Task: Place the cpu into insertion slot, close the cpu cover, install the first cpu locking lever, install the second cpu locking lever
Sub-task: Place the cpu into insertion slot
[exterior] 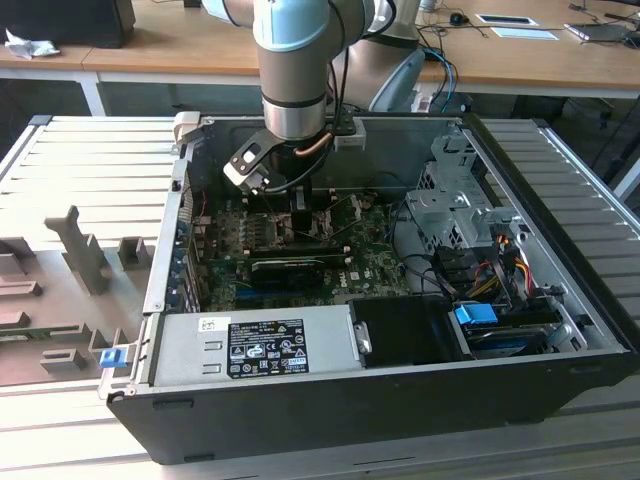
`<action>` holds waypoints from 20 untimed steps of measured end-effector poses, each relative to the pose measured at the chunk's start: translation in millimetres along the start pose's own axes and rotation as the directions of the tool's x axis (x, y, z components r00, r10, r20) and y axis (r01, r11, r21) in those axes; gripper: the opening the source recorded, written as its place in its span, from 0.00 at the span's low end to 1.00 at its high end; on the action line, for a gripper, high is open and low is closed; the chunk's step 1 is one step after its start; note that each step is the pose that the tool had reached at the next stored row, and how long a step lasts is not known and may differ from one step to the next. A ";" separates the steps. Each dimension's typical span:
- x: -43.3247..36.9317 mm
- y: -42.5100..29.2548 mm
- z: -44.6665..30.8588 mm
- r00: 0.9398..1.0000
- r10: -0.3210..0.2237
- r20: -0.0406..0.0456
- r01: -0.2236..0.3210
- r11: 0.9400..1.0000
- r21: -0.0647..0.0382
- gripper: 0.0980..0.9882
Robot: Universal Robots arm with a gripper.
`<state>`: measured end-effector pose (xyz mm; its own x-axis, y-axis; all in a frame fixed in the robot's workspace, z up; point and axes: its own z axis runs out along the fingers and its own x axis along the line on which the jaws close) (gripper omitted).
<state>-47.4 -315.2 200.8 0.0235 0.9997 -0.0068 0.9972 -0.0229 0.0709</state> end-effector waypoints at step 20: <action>0.0 1.9 -23.7 1.000 0.000 -0.001 0.000 1.000 0.004 0.14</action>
<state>-47.2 -315.0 224.5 0.0234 0.9997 -0.0056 0.9975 -0.0230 0.0668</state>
